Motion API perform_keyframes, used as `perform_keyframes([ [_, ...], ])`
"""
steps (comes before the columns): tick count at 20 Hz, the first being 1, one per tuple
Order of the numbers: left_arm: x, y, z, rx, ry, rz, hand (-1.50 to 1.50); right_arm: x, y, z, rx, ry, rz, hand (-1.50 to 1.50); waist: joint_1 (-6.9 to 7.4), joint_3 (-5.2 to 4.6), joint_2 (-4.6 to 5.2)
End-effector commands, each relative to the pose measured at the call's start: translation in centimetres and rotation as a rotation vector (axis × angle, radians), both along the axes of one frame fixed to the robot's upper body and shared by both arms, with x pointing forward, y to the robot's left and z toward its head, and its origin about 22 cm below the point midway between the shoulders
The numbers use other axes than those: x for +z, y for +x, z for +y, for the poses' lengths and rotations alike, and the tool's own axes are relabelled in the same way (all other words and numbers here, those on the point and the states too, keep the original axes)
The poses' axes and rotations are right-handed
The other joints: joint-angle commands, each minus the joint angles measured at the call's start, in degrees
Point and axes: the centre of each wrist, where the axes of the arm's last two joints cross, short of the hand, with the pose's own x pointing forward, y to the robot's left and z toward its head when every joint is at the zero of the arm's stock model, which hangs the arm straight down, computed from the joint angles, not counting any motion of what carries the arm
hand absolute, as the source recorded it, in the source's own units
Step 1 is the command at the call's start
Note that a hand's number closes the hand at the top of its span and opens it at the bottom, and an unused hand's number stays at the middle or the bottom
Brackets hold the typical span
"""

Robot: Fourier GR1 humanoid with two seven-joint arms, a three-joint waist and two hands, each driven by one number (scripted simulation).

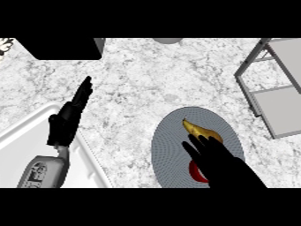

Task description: Pick the can from the placemat and place it in the tiered shelf

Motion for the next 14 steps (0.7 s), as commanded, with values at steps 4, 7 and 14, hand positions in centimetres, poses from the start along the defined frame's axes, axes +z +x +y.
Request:
perform_keyframes([
  [4, -1.2, -0.9, 0.5, -0.025, 0.01, -0.011, 0.0, -2.8, 1.7, -0.3, -0.013, -0.003, -0.02, -1.5, 0.09, 0.0, 0.03],
  [7, 0.6, -2.5, 1.2, -0.006, 0.008, 0.0, 0.0, -1.4, 2.2, 1.3, -0.019, -0.01, -0.018, -1.5, 0.36, -0.01, -0.03],
  [14, 0.8, -1.6, -0.5, 0.001, 0.005, 0.013, 0.0, -4.1, 2.3, 1.3, -0.023, -0.023, -0.01, -1.5, 0.12, 0.0, -0.01],
])
